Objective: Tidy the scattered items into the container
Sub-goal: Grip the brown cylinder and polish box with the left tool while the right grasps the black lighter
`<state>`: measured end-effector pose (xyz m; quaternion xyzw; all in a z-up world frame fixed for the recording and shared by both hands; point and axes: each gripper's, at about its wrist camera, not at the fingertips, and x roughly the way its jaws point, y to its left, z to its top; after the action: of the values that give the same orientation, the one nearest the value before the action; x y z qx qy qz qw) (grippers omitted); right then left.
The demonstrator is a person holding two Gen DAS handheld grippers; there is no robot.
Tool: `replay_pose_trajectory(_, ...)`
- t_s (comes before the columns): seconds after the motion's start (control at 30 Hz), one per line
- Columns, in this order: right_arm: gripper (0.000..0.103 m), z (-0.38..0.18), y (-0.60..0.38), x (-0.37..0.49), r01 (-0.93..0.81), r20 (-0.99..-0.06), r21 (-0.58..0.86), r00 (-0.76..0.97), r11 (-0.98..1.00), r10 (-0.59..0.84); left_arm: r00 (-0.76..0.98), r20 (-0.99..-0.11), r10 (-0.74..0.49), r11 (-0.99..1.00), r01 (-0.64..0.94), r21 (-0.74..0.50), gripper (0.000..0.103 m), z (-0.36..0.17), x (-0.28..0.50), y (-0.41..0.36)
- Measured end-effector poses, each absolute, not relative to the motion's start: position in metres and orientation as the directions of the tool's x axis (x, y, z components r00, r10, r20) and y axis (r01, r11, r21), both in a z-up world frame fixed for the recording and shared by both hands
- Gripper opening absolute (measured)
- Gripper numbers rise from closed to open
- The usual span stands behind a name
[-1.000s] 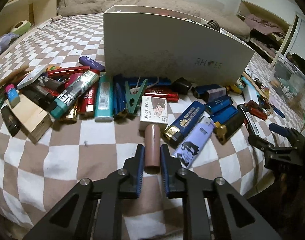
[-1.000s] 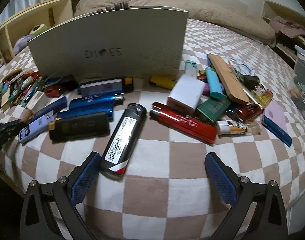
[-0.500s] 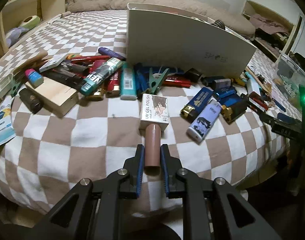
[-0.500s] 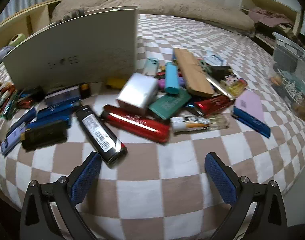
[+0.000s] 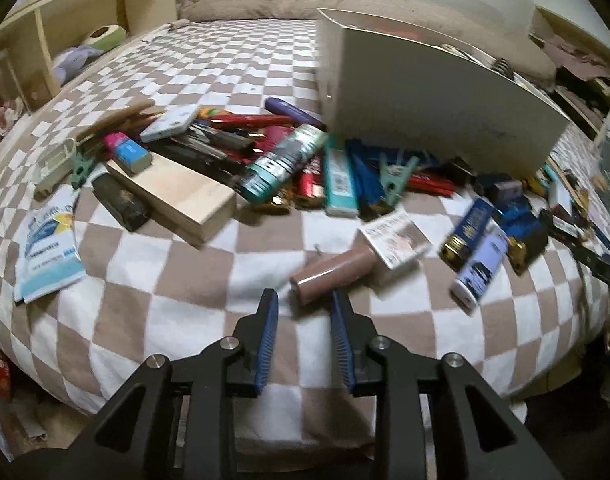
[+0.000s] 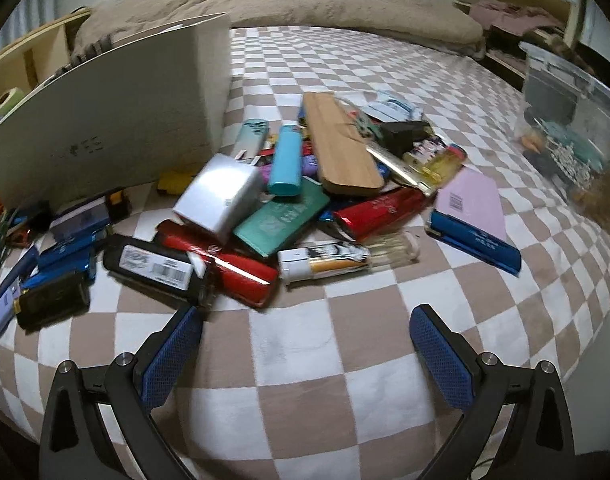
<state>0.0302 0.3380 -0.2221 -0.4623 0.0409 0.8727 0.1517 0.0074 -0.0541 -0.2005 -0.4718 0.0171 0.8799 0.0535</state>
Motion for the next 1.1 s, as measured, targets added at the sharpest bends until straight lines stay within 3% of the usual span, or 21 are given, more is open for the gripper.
replay_pose_trajectory(0.23, 0.103, -0.221, 0.343, 0.034, -0.337, -0.817, -0.062, -0.523, -0.939, 0.242, -0.575, -0.818, -0.012, -1.000, -0.009, 0.021, 0.069, -0.200, -0.006, -0.072)
replay_pose_trajectory(0.37, 0.103, -0.219, 0.346, 0.035, -0.351, -0.817, -0.035, -0.529, -0.936, 0.229, -0.566, -0.822, 0.064, -0.998, -0.022, -0.063, 0.094, -0.199, 0.002, -0.074)
replay_pose_trajectory(0.6, 0.103, -0.216, 0.342, 0.035, -0.344, -0.811, 0.021, -0.555, -0.939, 0.185, -0.571, -0.811, 0.126, -0.991, -0.034, -0.131, 0.096, -0.202, 0.004, -0.046)
replay_pose_trajectory(0.87, 0.103, -0.208, 0.327, 0.041, -0.302, -0.786, 0.100, -0.608, -0.948, 0.110, -0.585, -0.810, 0.022, -1.000, -0.009, -0.021, 0.096, -0.213, -0.016, -0.019)
replay_pose_trajectory(1.1, 0.103, -0.206, 0.308, 0.033, -0.288, -0.779, 0.216, -0.627, -0.933, 0.013, -0.617, -0.787, 0.012, -1.000, -0.007, -0.010, 0.091, -0.213, -0.014, -0.023)
